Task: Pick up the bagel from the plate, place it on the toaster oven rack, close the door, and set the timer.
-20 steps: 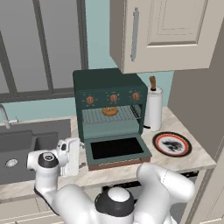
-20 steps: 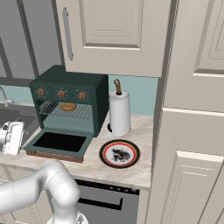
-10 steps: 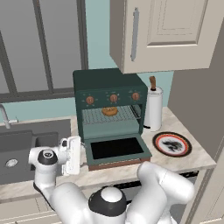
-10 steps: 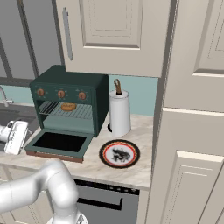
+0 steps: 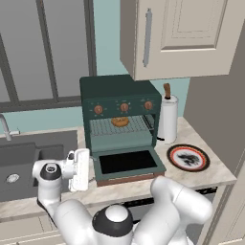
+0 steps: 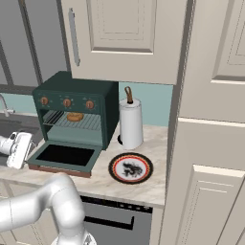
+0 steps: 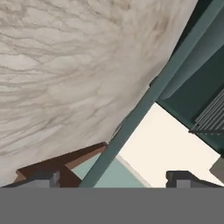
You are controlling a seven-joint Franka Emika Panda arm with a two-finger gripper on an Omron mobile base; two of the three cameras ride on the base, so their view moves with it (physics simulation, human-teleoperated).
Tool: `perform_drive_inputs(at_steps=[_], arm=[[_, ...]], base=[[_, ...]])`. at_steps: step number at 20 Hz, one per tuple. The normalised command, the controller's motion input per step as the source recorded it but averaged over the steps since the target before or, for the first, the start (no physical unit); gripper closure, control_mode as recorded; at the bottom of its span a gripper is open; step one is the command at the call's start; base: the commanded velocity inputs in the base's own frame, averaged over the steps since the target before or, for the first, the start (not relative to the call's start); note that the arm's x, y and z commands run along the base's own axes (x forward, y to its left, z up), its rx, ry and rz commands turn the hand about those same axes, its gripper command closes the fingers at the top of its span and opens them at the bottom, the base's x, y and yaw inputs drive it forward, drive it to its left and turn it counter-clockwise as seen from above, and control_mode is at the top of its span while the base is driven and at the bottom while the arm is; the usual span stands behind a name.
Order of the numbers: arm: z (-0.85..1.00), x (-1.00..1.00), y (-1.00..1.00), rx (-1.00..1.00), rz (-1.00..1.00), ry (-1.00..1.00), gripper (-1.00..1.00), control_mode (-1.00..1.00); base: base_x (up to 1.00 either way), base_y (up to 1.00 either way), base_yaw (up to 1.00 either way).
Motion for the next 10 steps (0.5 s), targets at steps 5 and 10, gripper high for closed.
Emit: perform_drive_inputs(at_steps=[5, 10], arm=[[0.29, -0.01, -0.44, -0.16, -0.01, 0.0, -1.0, -1.0], [0.57, 0.0, -0.46, -0.19, 0.0, 0.02, -1.0, -1.0]], base=[[0.0, 0.0, 0.0], [0.0, 0.0, 0.0]])
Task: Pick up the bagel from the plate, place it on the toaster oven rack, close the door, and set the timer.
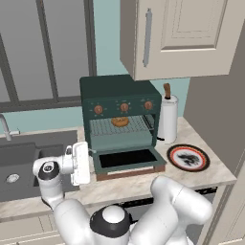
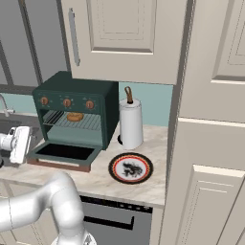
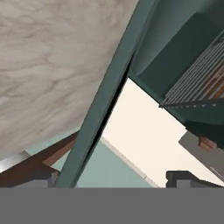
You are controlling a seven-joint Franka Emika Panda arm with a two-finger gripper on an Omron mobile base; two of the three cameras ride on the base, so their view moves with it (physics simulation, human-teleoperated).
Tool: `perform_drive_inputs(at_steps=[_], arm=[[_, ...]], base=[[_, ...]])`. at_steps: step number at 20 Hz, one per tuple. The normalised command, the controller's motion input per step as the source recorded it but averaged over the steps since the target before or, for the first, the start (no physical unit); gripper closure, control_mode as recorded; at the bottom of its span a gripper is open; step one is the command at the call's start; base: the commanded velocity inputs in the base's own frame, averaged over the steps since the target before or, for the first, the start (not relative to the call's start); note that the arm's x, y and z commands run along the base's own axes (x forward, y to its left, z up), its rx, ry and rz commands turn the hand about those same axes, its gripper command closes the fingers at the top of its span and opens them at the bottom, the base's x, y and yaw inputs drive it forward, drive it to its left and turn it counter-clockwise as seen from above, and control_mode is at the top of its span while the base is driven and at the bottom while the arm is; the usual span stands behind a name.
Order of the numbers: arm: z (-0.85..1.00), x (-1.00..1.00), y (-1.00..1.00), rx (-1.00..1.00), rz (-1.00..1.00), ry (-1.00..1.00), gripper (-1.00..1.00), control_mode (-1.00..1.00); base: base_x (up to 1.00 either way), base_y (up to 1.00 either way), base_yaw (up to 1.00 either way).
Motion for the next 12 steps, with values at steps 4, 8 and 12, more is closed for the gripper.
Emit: perform_drive_inputs(at_steps=[4, 8, 12], arm=[[0.7, 0.06, -0.37, -0.17, 0.03, 0.05, -1.0, -1.0], [0.67, 0.12, -0.29, -0.14, 0.15, 0.01, -1.0, -1.0], [0.53, 0.18, -0.11, -0.13, 0.28, 0.03, -1.0, -1.0]], base=[[0.0, 0.0, 0.0], [0.0, 0.0, 0.0], [0.0, 0.0, 0.0]])
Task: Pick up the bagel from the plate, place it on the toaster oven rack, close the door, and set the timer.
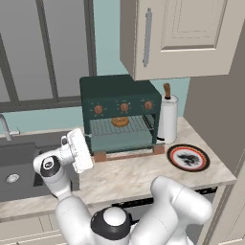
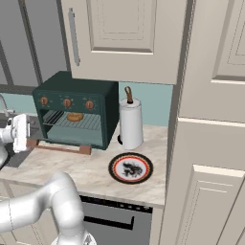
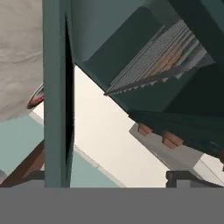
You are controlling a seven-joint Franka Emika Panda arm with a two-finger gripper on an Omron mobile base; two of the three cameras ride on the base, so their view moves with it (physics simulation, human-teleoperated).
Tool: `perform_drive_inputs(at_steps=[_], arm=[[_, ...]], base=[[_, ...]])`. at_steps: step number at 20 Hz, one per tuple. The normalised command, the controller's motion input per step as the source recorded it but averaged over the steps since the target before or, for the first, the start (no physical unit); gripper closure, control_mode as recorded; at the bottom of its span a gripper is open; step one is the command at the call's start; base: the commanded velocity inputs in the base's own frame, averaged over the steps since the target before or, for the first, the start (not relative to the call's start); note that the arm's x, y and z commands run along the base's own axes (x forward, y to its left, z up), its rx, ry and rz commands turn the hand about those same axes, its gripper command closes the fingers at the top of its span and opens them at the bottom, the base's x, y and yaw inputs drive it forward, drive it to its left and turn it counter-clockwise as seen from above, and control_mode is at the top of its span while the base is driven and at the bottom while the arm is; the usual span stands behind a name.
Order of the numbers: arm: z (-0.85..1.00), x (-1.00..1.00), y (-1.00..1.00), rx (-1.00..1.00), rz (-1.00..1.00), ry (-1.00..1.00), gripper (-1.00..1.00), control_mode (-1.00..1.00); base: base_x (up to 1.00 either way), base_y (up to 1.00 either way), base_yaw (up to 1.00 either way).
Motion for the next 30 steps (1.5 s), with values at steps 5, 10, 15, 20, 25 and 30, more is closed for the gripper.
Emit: perform_drive_inputs(at_steps=[5, 10, 15, 20, 25, 30], arm=[[0.48, 0.24, -0.13, -0.12, 0.33, 0.02, -1.0, -1.0], [0.43, 0.52, -0.09, -0.12, 0.28, 0.07, -1.0, -1.0], [0.33, 0.65, -0.02, -0.11, 0.25, 0.15, -1.0, -1.0], [0.21, 0.33, 0.0, -0.14, 0.25, 0.21, -1.0, -1.0], [0.23, 0.59, 0.0, -0.12, 0.26, 0.23, -1.0, -1.0], [0.22, 0.71, 0.0, -0.11, 0.25, 0.27, -1.0, -1.0]], base=[[0.0, 0.0, 0.0], [0.0, 0.0, 0.0], [0.0, 0.0, 0.0], [0.0, 0.0, 0.0], [0.0, 0.0, 0.0], [0.0, 0.0, 0.0]])
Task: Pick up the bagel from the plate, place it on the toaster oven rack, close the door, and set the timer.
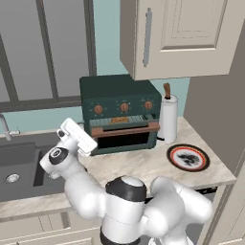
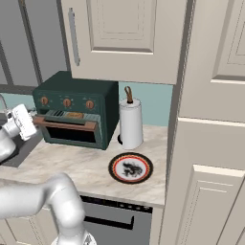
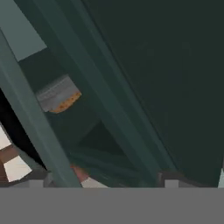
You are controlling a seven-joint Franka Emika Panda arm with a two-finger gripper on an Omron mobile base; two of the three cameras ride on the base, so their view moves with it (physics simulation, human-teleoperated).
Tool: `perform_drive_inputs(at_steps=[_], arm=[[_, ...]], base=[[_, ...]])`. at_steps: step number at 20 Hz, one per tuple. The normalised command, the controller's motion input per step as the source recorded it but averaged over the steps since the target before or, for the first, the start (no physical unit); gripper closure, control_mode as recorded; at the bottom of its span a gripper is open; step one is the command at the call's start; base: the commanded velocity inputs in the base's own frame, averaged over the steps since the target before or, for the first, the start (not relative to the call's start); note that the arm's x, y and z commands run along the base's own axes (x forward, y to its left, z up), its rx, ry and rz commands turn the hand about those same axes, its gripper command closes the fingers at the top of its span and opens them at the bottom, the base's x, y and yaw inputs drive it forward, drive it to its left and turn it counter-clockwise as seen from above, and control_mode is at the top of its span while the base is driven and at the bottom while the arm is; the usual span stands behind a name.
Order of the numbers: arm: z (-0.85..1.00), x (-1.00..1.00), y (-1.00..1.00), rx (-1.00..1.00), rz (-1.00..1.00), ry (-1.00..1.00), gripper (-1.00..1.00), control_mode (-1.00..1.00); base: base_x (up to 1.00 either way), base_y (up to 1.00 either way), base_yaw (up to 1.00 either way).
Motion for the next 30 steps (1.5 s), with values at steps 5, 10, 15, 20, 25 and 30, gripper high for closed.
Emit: perform_drive_inputs(at_steps=[5, 10, 15, 20, 25, 30], arm=[[0.29, 0.98, 0.0, -0.07, 0.24, 0.35, -1.0, -1.0], [0.39, 0.99, -0.08, -0.04, 0.29, 0.26, -1.0, -1.0], [0.31, 0.9, -0.29, -0.07, 0.35, 0.21, -1.0, -1.0], [0.16, 0.9, -0.53, -0.1, 0.39, 0.24, -1.0, -1.0], [0.0, 0.56, -0.76, -0.1, 0.55, 0.21, -1.0, -1.0], [0.02, 0.1, -0.44, -0.11, 0.58, 0.16, -1.0, -1.0]], base=[[0.0, 0.0, 0.0], [0.0, 0.0, 0.0], [0.0, 0.0, 0.0], [0.0, 0.0, 0.0], [0.0, 0.0, 0.0], [0.0, 0.0, 0.0]])
